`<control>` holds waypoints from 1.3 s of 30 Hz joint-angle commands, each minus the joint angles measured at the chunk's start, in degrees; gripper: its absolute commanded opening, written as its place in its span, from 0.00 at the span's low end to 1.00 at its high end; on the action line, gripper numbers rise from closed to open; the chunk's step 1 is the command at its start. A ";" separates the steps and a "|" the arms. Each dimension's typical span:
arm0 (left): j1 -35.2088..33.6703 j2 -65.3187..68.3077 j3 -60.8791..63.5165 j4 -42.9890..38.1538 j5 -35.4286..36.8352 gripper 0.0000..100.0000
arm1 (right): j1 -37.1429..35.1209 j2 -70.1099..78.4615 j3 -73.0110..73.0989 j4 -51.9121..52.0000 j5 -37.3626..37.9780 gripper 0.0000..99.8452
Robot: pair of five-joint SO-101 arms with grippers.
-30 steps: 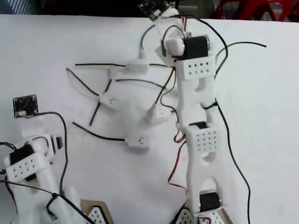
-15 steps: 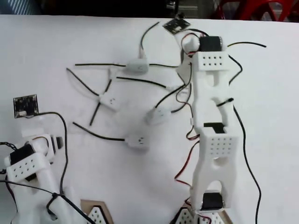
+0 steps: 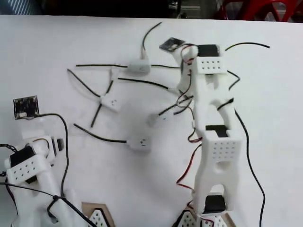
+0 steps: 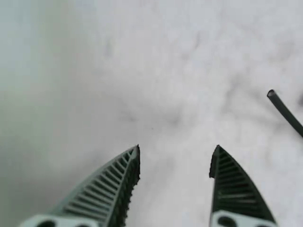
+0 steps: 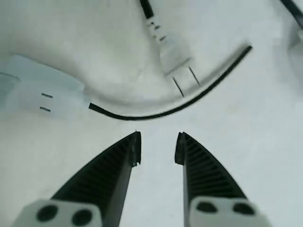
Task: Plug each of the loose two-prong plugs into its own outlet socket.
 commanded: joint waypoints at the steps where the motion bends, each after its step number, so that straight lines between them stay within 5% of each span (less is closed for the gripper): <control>1: -0.22 -1.80 -0.18 -1.49 -0.44 0.25 | -3.74 -3.03 1.85 -6.11 2.29 0.12; 8: -0.22 -1.80 -0.18 -1.49 -0.44 0.25 | -4.62 2.86 1.85 -11.21 2.29 0.21; 19: -0.22 -1.80 -0.18 -1.49 -0.44 0.25 | -4.44 10.59 1.85 -19.47 2.46 0.19; 25: -0.22 -1.80 -0.18 -1.49 -0.44 0.25 | -4.62 12.44 0.88 -19.21 2.64 0.01; 39: -0.22 -1.80 -0.18 -1.49 -0.44 0.25 | -4.88 5.76 -24.79 4.26 -5.36 0.02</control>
